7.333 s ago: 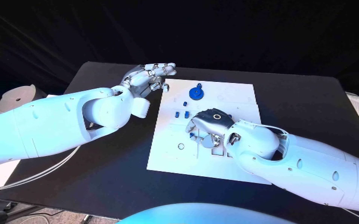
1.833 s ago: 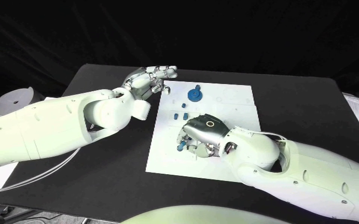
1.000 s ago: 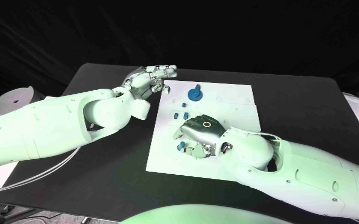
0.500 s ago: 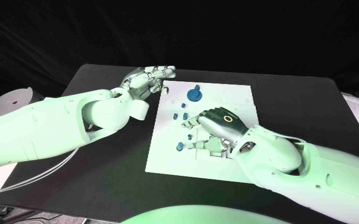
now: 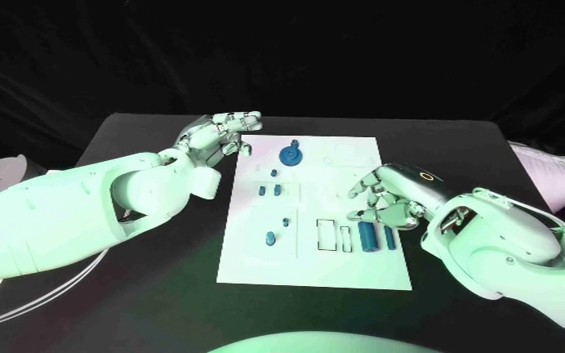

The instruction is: Assemble the parts on the task board

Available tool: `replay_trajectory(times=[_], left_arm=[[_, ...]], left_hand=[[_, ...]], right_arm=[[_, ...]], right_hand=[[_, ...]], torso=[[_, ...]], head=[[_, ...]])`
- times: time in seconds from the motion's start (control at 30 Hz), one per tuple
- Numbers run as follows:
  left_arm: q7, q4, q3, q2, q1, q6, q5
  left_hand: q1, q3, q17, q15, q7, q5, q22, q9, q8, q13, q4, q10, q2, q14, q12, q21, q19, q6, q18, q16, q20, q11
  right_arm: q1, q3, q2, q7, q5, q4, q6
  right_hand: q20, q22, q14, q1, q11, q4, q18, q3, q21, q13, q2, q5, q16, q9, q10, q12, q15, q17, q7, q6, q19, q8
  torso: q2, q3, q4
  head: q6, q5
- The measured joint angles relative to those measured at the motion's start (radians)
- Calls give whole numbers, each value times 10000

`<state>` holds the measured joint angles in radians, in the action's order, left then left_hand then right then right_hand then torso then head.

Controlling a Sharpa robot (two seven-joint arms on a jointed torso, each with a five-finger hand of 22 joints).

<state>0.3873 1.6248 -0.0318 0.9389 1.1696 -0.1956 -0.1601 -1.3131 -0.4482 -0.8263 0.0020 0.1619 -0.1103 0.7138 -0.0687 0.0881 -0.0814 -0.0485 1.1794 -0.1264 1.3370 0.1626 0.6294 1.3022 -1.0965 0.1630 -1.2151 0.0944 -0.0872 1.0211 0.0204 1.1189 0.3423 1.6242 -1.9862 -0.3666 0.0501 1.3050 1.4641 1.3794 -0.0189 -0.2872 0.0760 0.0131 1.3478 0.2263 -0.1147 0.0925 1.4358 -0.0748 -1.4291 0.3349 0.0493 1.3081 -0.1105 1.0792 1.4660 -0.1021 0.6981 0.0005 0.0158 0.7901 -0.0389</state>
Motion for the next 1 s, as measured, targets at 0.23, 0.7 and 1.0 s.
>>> replay_trajectory(times=[0.23,0.7,1.0], left_arm=[[-14,1,-1,-13,0,0,0],[-38,-33,-11,-59,0,2,0],[-50,-37,-16,-45,0,4,0]], left_hand=[[-42,0,20,0,0,0,-11,0,0,0,0,0,42,0,0,0,0,0,-1,0,0,0],[-39,0,47,0,0,0,-11,0,0,0,0,0,39,0,0,4,0,0,0,0,0,0],[-39,0,46,0,0,0,-10,0,0,0,0,1,39,0,0,4,0,0,0,0,0,0]], right_arm=[[-195,-127,568,1305,-535,-214,203],[-308,-182,330,2233,-950,84,512],[-559,-193,-119,2359,-973,343,861]], right_hand=[[-110,32,6,-882,136,30,0,856,232,5082,394,1767,100,-133,33,4256,102,-1,119,43,2,-293],[-110,30,5,-1202,47,-25,-149,1592,453,8656,714,1961,359,-433,371,7041,100,-3,139,-43,2,-597],[-109,29,5,-1255,81,-60,-149,1777,581,9318,766,1952,493,-500,263,7568,100,-4,175,-78,2,-645]], torso=[[-20,-16,-99],[-48,-32,-134],[-48,-19,-129]], head=[[-29,180],[-29,250],[24,208]])
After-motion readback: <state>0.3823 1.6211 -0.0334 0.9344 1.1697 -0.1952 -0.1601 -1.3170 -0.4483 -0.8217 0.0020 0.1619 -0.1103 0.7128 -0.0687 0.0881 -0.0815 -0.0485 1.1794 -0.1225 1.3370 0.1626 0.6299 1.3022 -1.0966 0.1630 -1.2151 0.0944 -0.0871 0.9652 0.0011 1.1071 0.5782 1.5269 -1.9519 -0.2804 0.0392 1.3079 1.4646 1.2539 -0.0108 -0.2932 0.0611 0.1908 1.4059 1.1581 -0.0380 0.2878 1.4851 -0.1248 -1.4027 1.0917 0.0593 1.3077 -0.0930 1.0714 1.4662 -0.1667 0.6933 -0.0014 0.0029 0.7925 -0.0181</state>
